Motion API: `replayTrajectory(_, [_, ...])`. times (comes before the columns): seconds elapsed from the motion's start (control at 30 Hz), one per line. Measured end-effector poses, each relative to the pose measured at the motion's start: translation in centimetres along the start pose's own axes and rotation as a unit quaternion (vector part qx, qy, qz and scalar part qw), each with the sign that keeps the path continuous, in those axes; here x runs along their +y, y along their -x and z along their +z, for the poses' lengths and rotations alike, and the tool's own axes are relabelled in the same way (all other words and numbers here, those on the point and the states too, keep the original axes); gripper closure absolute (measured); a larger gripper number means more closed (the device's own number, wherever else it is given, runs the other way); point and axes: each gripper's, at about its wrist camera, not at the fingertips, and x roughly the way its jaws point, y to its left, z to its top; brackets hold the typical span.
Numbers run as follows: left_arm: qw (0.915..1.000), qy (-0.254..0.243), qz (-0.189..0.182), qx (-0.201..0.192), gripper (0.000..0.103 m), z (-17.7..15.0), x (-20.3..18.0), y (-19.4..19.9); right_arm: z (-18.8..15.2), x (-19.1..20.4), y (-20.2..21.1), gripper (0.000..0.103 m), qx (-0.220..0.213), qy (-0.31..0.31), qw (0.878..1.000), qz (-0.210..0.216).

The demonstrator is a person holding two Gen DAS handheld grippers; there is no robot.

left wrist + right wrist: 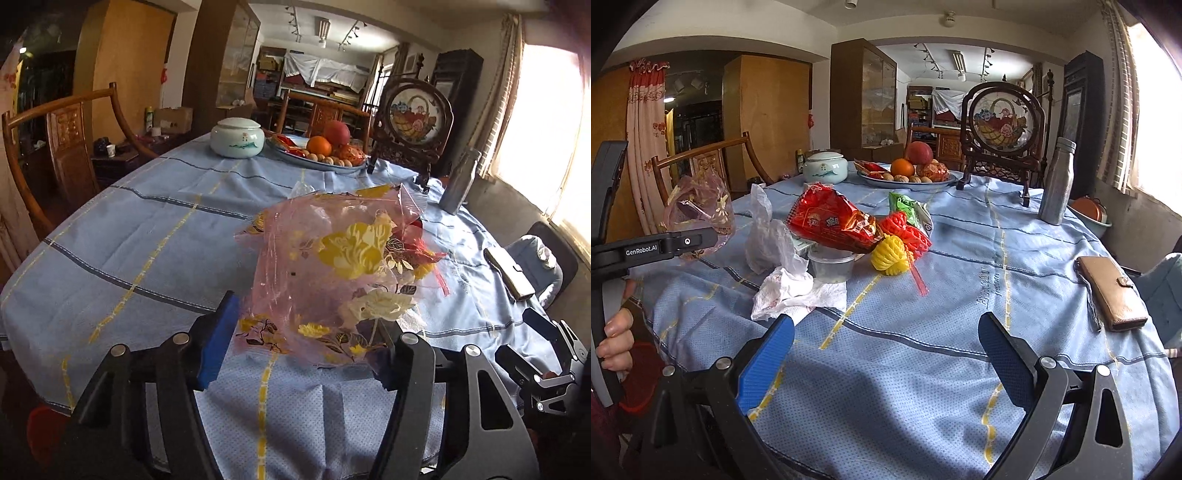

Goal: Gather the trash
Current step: 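Reach the left gripper to the pink floral plastic bag and grasp it, then lift the bag with the left gripper while the right gripper grasps a clear plastic sheet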

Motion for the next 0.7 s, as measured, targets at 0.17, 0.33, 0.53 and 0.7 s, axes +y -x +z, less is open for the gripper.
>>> replayTrajectory(0.17, [0.9995, 0.014, 0.021, -0.018, 0.041, -0.5, 2.3, 3.0, 0.7, 1.2, -0.1, 0.006, 0.004, -0.002, 0.999, 0.039])
replayTrajectory(0.33, [0.9980, 0.021, 0.047, -0.036, 0.041, -1.0, 4.6, 5.8, 1.8, 4.0, -1.6, 0.006, 0.021, 0.024, 0.997, 0.077])
replayTrajectory(0.53, [0.9952, 0.047, 0.072, -0.047, 0.041, -1.7, 8.1, 7.8, 4.2, 8.6, -4.8, 0.006, 0.035, 0.080, 0.990, 0.109])
replayTrajectory(0.7, [0.9918, 0.071, 0.096, -0.046, 0.041, -2.7, 11.8, 8.7, 7.1, 11.8, -8.6, 0.021, 0.046, 0.112, 0.985, 0.124])
